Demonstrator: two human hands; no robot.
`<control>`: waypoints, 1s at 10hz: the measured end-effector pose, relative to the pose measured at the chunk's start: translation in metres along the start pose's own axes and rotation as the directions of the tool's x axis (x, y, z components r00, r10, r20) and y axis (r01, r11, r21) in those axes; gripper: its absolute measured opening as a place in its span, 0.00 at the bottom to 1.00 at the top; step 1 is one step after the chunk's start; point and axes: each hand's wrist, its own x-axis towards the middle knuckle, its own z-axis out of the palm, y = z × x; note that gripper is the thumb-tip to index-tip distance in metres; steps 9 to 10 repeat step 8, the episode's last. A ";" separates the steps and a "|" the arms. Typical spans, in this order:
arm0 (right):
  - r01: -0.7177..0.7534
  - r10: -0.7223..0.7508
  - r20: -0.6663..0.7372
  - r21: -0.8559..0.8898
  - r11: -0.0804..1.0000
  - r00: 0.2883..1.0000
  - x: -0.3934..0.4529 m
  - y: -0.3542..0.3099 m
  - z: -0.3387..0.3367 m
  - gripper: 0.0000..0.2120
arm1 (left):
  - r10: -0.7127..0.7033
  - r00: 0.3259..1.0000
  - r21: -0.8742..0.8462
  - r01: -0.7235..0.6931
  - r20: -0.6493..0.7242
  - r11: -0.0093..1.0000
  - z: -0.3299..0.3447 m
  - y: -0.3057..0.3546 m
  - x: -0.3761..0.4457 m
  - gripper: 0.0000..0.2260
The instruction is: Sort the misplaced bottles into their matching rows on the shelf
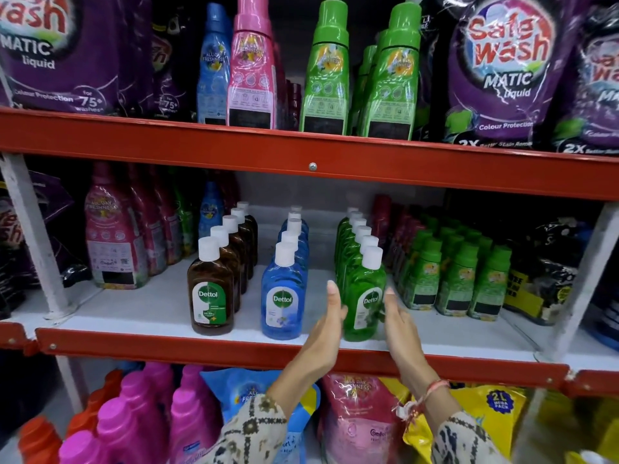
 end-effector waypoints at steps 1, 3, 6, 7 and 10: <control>0.016 -0.017 -0.005 -0.032 0.999 1.000 -0.003 0.002 -0.001 0.30 | -0.022 1.000 -0.007 0.022 0.013 1.000 0.001 0.002 0.005 0.59; 0.051 -0.054 -0.084 -0.034 0.998 0.995 -0.014 0.009 -0.006 0.30 | -0.004 0.998 -0.015 0.005 0.070 1.000 -0.001 0.011 0.008 0.48; 0.083 -0.096 -0.107 -0.118 0.990 0.990 -0.015 0.008 -0.007 0.27 | 0.069 0.994 0.018 -0.070 0.081 0.997 -0.005 0.000 0.007 0.55; 0.138 -0.166 -0.173 -0.163 0.977 0.971 -0.022 0.002 -0.010 0.26 | 0.238 0.970 0.229 -0.222 -0.045 0.948 -0.010 0.002 -0.013 0.45; 0.319 -0.342 -0.292 -0.124 0.940 0.893 -0.029 -0.025 -0.036 0.18 | 0.660 0.735 0.376 -0.575 -0.153 0.727 -0.030 0.016 -0.032 0.28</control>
